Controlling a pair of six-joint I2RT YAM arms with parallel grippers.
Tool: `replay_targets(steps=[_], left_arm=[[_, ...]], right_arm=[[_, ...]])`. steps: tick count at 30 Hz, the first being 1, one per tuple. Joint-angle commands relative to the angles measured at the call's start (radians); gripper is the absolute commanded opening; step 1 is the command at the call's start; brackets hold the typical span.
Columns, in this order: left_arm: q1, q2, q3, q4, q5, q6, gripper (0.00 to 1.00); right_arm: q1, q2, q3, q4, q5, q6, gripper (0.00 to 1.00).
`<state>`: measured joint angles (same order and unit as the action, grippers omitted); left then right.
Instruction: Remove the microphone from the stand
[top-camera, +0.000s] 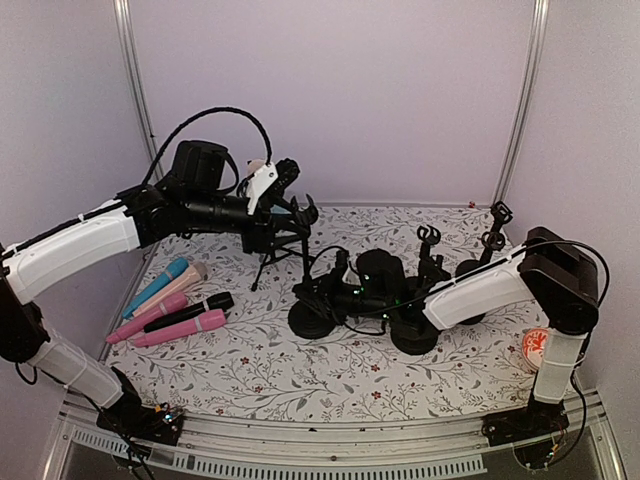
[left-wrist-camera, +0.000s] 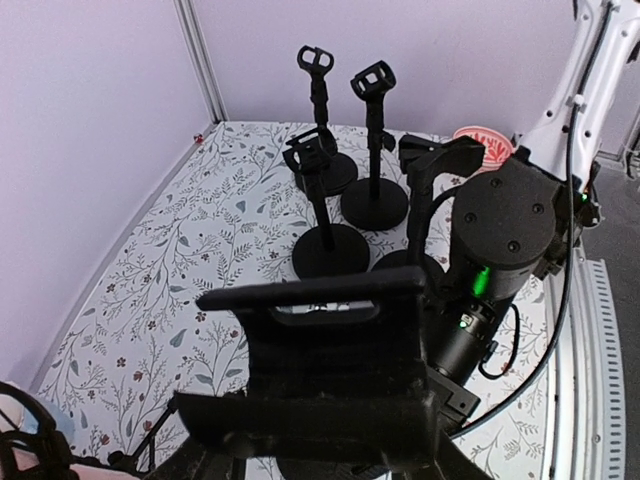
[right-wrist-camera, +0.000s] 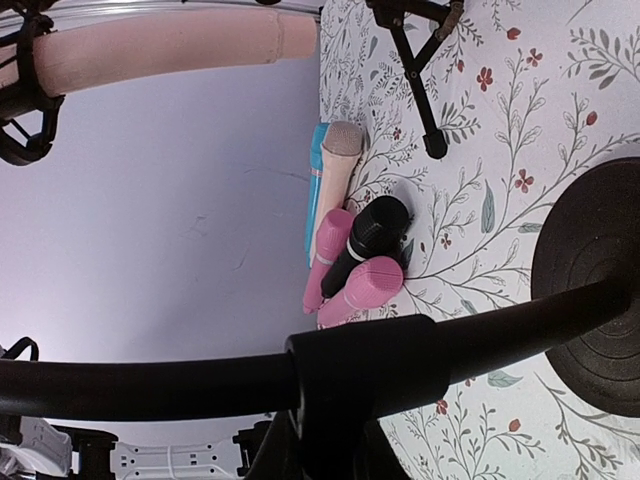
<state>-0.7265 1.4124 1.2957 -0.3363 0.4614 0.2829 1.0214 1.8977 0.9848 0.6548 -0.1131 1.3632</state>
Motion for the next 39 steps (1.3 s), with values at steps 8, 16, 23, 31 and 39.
replay_targets(steps=[8, 16, 23, 31, 39], left_arm=[[-0.013, 0.082, 0.106, -0.027, 0.049, 0.022, 0.47], [-0.011, 0.076, 0.111, -0.055, 0.040, 0.041, 0.47], [-0.004, 0.045, 0.093, -0.070, 0.042, 0.055, 0.47], [0.019, 0.029, 0.076, -0.082, 0.067, 0.050, 0.46], [0.090, -0.011, 0.063, -0.121, 0.127, 0.049, 0.52]], right_arm=[[0.023, -0.002, 0.128, -0.502, 0.106, -0.290, 0.00], [0.058, 0.002, 0.263, -0.722, 0.316, -0.458, 0.00], [0.113, 0.027, 0.337, -0.810, 0.512, -0.589, 0.00], [0.148, 0.047, 0.391, -0.886, 0.633, -0.672, 0.00], [0.149, -0.063, 0.372, -0.894, 0.729, -0.703, 0.43]])
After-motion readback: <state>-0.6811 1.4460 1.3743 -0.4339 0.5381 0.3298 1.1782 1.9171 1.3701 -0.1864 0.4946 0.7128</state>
